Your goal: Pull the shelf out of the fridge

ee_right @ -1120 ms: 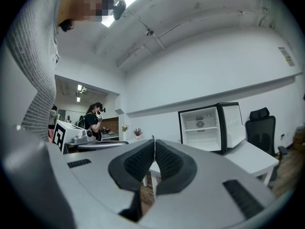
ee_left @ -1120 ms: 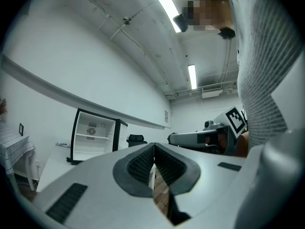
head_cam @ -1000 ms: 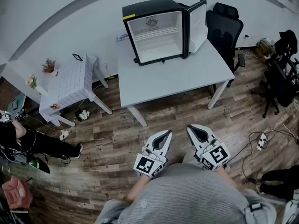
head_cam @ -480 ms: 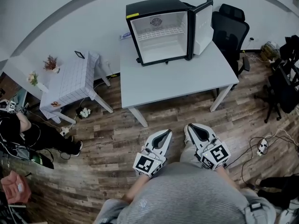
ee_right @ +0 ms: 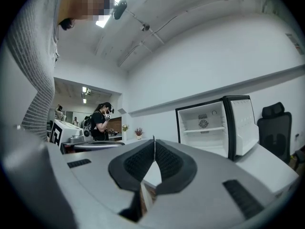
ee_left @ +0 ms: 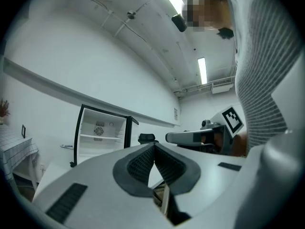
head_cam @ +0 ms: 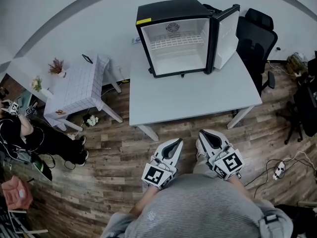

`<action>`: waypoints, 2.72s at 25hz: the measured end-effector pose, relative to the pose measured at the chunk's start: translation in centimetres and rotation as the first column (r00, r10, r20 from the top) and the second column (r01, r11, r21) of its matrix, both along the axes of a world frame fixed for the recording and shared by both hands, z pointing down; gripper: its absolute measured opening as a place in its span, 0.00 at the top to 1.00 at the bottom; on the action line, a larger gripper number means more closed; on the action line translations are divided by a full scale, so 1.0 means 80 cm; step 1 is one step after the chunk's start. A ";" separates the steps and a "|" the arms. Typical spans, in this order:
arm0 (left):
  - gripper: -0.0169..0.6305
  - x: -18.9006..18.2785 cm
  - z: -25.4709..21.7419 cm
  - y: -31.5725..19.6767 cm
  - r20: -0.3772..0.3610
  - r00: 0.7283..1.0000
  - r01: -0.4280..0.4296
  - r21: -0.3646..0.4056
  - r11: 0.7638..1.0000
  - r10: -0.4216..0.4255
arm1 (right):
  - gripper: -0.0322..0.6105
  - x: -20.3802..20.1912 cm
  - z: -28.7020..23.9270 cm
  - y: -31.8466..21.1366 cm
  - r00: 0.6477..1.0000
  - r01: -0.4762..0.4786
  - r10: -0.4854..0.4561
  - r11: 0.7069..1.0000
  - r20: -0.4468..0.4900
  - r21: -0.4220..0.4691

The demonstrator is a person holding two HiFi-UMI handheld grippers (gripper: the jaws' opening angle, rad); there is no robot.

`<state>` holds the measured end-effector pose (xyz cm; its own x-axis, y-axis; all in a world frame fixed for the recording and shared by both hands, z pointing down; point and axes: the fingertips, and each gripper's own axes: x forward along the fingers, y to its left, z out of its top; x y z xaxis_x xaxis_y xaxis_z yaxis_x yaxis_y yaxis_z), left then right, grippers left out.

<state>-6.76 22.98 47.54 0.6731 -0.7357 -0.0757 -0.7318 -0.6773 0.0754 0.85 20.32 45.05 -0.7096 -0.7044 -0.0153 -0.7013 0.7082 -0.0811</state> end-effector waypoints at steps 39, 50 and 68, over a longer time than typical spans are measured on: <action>0.96 0.087 -0.041 -0.389 0.017 0.987 0.160 0.006 0.987 -0.160 | 0.93 0.077 -0.036 -0.393 0.987 0.160 -0.160 0.987 0.013 0.021; 0.96 0.061 -0.036 -0.439 0.009 0.997 0.072 -0.022 0.997 -0.072 | 0.93 0.064 -0.033 -0.451 0.999 0.053 -0.052 0.999 0.013 -0.012; 0.95 0.021 -0.007 -0.544 -0.641 0.748 -0.126 -0.391 0.912 -0.171 | 0.93 0.059 -0.032 -0.499 1.000 -0.017 0.017 1.000 -0.006 -0.009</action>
<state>-5.10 -20.56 46.94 0.5470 -0.8144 -0.1938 -0.4135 -0.4641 0.7833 5.61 -19.57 42.53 -0.6973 -0.7168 -0.0046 -0.7140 0.6951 -0.0838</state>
